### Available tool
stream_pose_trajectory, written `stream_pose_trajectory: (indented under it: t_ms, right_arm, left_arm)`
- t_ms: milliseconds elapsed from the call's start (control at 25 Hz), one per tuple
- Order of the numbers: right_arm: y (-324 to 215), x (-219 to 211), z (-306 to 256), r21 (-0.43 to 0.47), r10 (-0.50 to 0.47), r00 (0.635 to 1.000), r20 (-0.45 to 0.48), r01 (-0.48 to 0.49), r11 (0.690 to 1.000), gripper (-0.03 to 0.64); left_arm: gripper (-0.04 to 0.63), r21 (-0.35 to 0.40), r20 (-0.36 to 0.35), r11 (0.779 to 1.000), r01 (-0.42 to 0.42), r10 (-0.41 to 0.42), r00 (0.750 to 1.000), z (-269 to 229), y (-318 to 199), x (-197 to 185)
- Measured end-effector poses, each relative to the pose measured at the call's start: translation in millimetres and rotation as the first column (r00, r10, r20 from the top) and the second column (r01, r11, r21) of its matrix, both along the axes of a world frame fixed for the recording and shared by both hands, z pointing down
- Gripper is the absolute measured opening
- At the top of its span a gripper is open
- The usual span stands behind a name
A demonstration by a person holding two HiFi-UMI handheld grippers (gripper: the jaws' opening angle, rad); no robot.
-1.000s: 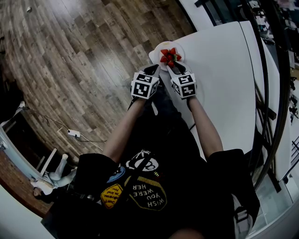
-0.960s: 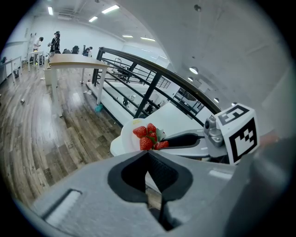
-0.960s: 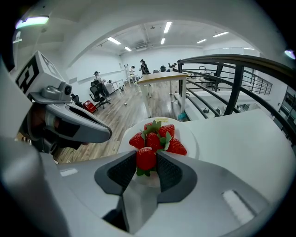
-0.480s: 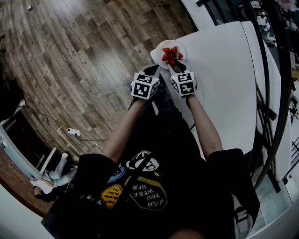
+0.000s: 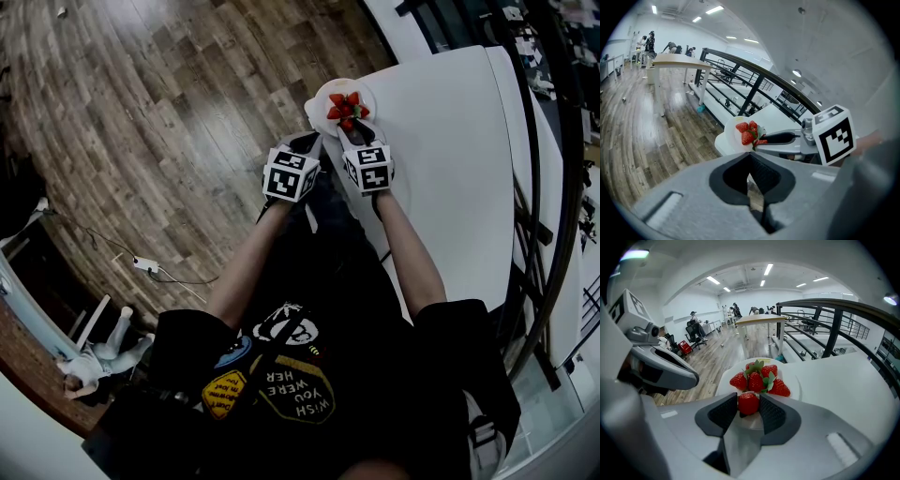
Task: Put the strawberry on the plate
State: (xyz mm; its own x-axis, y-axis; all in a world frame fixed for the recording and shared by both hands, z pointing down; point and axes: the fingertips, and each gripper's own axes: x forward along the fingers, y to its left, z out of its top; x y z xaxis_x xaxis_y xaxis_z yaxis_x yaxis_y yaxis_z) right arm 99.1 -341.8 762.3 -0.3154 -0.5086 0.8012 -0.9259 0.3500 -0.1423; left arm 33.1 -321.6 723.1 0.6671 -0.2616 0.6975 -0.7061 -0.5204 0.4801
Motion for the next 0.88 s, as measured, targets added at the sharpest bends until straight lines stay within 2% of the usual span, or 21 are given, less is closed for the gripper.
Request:
stream_pose_trajectory:
  t_ms: [400, 600, 880]
  right_arm:
    - [5.5, 6.1, -33.8, 0.076, 0.052, 0.998, 0.026, -0.054, 0.996, 0.15]
    - [16.3, 13.9, -54.1, 0.119, 0.089, 0.996, 0.025, -0.092, 0.989, 0.114]
    - [30.3, 24.2, -104.2, 0.221, 0.147, 0.988, 0.042, -0.153, 0.963, 0.048]
  left_arm:
    - [0.002, 0.043, -0.021, 0.999, -0.005, 0.005, 1.0, -18.5, 0.9, -5.5]
    - [0.002, 0.08, -0.036, 0.997, -0.022, 0.025, 0.999, -34.3, 2.6, -6.6]
    - [0.002, 0.154, -0.047, 0.988, -0.021, 0.029, 0.998, -63.5, 3.2, -10.8]
